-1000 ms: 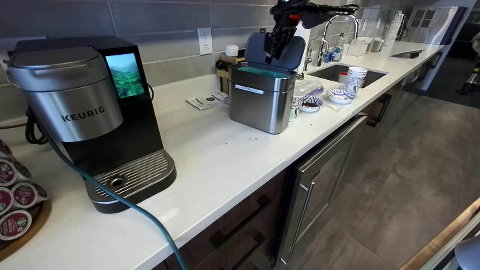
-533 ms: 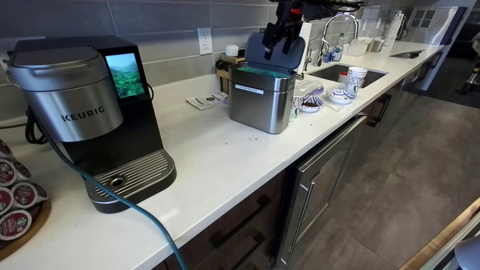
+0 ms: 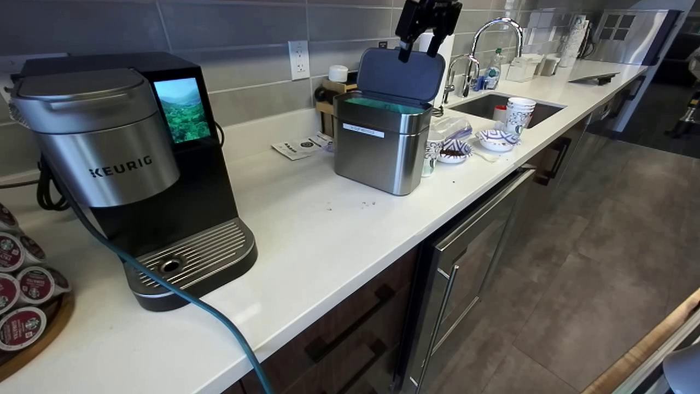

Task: Open the silver bin and throw the coffee pod from the counter inside the bin then close it.

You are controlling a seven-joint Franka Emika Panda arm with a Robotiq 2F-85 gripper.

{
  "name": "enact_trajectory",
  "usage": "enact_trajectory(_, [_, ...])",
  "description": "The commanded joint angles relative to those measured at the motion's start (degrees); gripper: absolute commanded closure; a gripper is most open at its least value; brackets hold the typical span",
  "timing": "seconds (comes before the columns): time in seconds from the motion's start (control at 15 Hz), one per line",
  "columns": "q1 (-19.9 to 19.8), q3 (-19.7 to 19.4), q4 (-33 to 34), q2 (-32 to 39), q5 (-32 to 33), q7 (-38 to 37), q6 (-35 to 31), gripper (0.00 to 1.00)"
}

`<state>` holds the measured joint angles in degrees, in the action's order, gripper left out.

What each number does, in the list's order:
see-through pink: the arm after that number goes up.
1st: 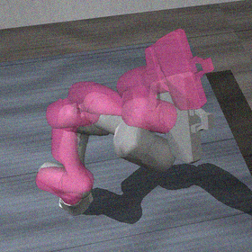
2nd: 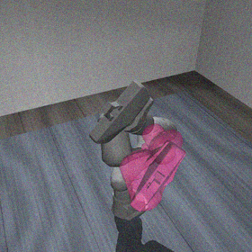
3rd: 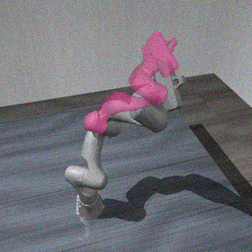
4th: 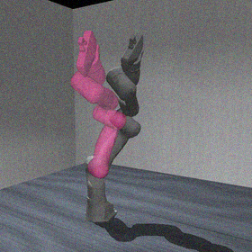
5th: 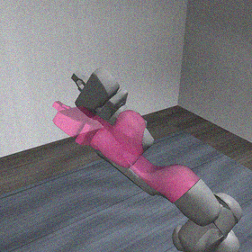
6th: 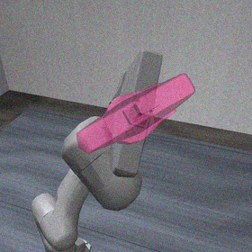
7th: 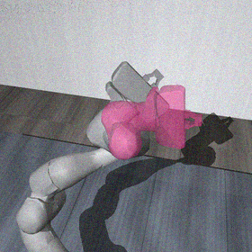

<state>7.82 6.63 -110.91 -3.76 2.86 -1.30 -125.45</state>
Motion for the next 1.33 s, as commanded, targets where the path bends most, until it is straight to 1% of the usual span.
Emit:
enact_trajectory(0.0, [-0.5,0.2,-0.4,-0.8,0.0,0.1,0.1,0.00])
enact_trajectory(0.33, [-0.6,0.1,-1.3,-1.4,0.0,0.2,0.2,0.00])
enact_trajectory(0.47, [-1.5,-0.7,-1.9,-2.8,1.0,-0.5,0.4,0.00])
enact_trajectory(0.73, [-2.8,-2.7,-2.4,-5.6,-1.5,3.6,-0.2,0.00])
enact_trajectory(0.87, [-3.3,-4.3,-2.0,-6.1,-3.7,7.3,0.1,0.00])
enact_trajectory(0.93, [-3.4,-5.3,-2.1,-6.1,-5.3,10.5,-0.8,0.00])
enact_trajectory(1.07, [-3.4,-7.5,-1.5,-5.1,-10.0,18.3,-1.4,0.00])
enact_trajectory(1.13, [-3.2,-8.6,-0.8,-4.1,-13.0,23.1,-0.9,0.00])
enact_trajectory(1.27, [-3.4,-10.4,0.7,-2.4,-18.1,30.6,1.4,0.00])
